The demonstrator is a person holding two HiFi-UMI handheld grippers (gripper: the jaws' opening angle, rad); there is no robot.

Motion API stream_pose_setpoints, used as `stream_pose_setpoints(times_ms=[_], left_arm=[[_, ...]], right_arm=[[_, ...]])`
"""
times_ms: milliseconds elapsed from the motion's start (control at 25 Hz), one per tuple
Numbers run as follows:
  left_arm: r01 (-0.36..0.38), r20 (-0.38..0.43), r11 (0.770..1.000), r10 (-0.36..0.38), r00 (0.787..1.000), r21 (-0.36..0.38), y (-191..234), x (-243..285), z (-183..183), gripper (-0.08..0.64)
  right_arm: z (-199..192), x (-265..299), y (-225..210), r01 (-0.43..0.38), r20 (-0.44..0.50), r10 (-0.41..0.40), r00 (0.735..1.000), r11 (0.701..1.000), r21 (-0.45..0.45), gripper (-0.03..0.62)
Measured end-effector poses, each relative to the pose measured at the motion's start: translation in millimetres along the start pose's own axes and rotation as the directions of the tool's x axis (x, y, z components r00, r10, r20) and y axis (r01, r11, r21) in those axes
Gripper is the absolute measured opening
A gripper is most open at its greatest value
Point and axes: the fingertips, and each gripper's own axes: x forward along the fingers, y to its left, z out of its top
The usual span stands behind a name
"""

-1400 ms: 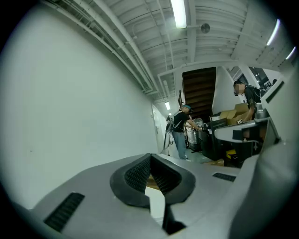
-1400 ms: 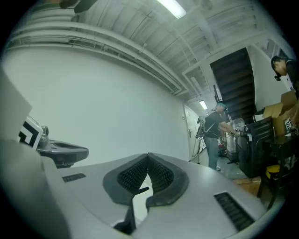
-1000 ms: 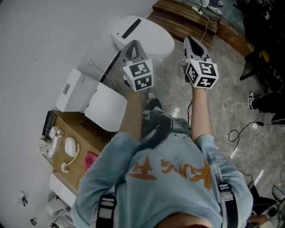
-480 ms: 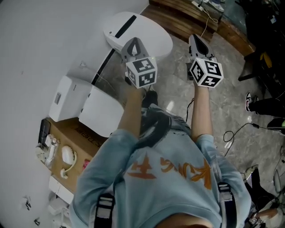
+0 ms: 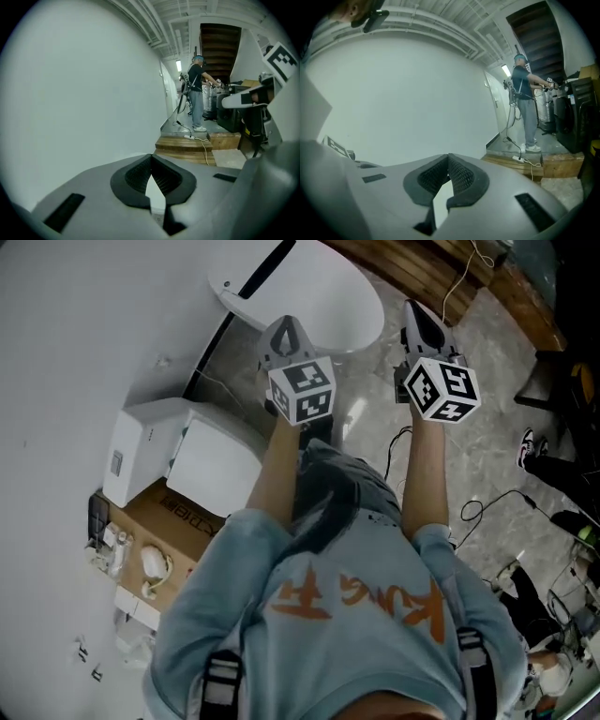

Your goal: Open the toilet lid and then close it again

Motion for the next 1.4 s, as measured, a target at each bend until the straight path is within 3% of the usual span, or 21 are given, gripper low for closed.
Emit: stream_pose_setpoints(times_ms=[80, 200, 360, 520, 640, 760, 1000, 1080, 1160, 1280, 1400], left_arm=[[0.002, -0.026, 1.0, -0.002, 1.0, 0.004, 4, 29, 2, 0.026], [-0.013, -0.022, 0.998, 0.015, 1.0, 0.064, 9, 61, 14, 0.026], [-0.013, -0.061, 0.995, 0.019, 0.998, 0.101, 3, 97, -1, 0.026], [0.013, -0.135, 0.991, 0.006, 0.991, 0.132, -24, 126, -39, 0.026], [0.045, -0.183, 0.981, -0.01, 0.983, 0.188, -56, 154, -75, 0.026], [0.028, -0.255, 0.983, 0.02, 0.967, 0.182, -87, 168, -121, 0.026], [-0.016, -0.399, 0.986, 0.083, 0.913, 0.168, -146, 175, -192, 0.028], [0.011, -0.424, 0.982, 0.071, 0.903, 0.189, -172, 177, -214, 0.029], [0.043, -0.438, 0.974, 0.06, 0.897, 0.222, -194, 184, -233, 0.042], [0.04, -0.453, 0.965, 0.084, 0.888, 0.258, -210, 199, -257, 0.073], [0.045, -0.474, 0.958, 0.099, 0.875, 0.284, -220, 215, -278, 0.149]], right_arm=[[2, 30, -7, -0.004, -0.023, 0.004, 1.0, 1.0, 0.013, 0.012], [21, 63, -17, -0.019, 0.016, 0.018, 1.0, 0.996, 0.086, 0.012], [17, 99, -29, -0.055, 0.016, 0.054, 0.998, 0.996, 0.076, 0.012], [-33, 127, -54, -0.101, -0.066, 0.108, 0.992, 0.989, 0.106, 0.012], [-58, 147, -76, -0.175, -0.066, 0.183, 0.981, 0.978, 0.115, 0.012], [-104, 159, -98, -0.252, -0.149, 0.262, 0.954, 0.964, 0.082, 0.012], [-199, 172, -138, -0.392, -0.304, 0.366, 0.88, 0.92, -0.027, 0.012], [-232, 172, -144, -0.453, -0.362, 0.399, 0.842, 0.888, -0.075, 0.014], [-263, 170, -142, -0.529, -0.415, 0.433, 0.8, 0.835, -0.149, 0.014], [-312, 161, -132, -0.677, -0.538, 0.469, 0.7, 0.677, -0.29, 0.069], [-362, 145, -130, -0.786, -0.667, 0.457, 0.588, 0.515, -0.341, 0.227]])
